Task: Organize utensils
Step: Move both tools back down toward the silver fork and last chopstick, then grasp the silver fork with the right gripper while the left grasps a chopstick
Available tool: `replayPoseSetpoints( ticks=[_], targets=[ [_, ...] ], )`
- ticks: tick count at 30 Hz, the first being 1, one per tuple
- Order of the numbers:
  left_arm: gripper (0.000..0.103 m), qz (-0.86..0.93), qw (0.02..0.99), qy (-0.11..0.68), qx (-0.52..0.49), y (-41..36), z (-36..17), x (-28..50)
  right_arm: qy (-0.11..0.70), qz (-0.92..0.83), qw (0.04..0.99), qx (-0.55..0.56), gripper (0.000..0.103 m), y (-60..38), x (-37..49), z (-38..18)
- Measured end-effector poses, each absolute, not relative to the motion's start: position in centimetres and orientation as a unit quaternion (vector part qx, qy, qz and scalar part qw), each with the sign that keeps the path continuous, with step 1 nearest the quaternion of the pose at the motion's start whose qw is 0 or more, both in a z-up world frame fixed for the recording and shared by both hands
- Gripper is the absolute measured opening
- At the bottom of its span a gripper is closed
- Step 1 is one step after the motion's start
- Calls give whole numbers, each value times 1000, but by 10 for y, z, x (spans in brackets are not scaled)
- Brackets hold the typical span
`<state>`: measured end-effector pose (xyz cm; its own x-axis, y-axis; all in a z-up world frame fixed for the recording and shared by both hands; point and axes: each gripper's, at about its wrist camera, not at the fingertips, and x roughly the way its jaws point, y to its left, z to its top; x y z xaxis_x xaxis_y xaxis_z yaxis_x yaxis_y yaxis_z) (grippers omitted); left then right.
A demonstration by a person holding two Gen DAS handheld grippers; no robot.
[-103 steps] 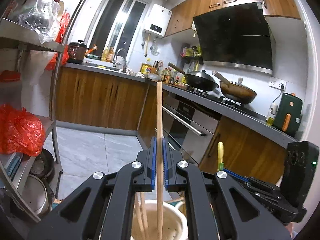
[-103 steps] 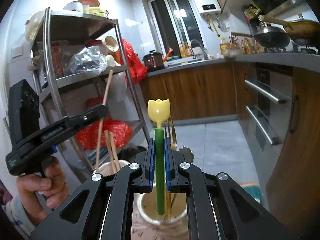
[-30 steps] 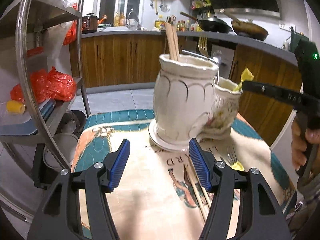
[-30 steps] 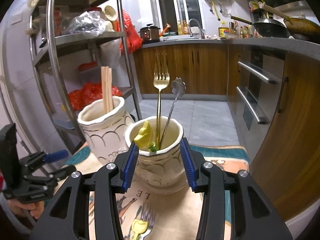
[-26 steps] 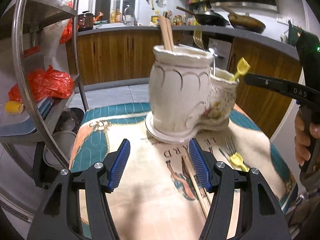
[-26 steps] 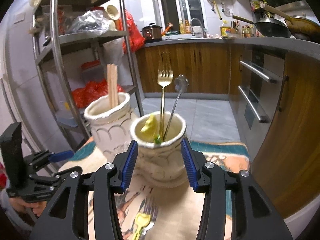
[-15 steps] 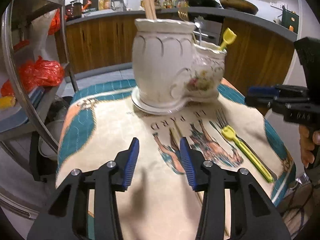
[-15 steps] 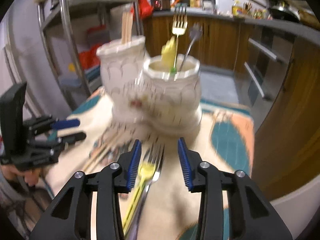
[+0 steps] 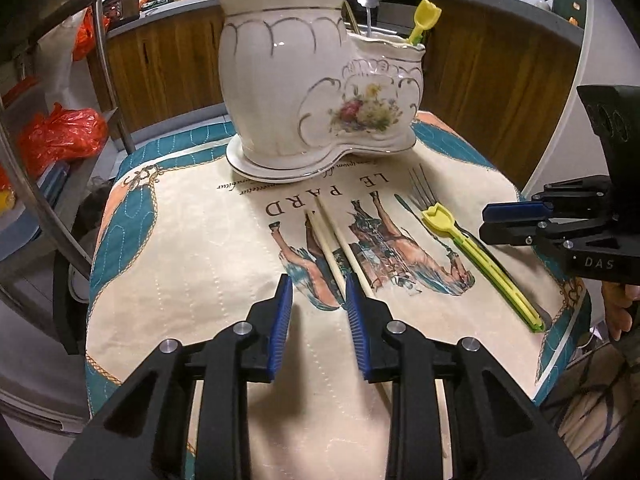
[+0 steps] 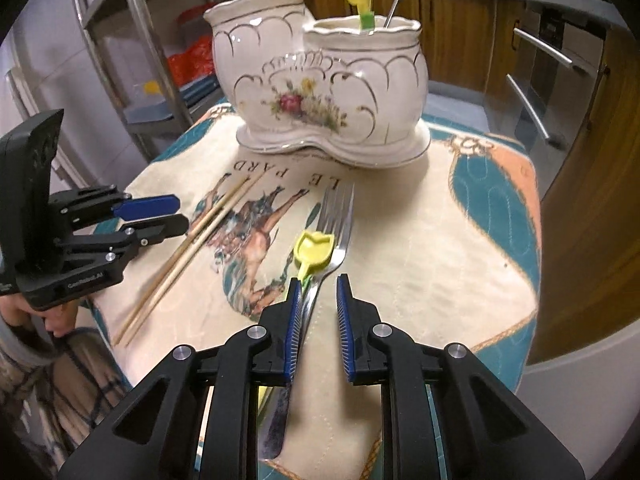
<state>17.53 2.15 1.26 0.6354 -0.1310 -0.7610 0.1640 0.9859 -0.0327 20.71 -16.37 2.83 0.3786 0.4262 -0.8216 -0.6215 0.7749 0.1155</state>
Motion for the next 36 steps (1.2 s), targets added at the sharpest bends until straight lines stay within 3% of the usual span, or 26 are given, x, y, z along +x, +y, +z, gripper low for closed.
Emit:
replayPoseSetpoints(
  ticks=[17,23,36],
  targets=[
    [27,-76,878,468,65,6,7,197,487,323,802,-120,18,-156,205,18],
    [15,-74,866,490,66,22,10,204,494,317,795,-154,11,-152,209,21],
    [15,-103,809,572,85,31,13,233,604,306,694,-246,11,-128,251,23]
  ],
)
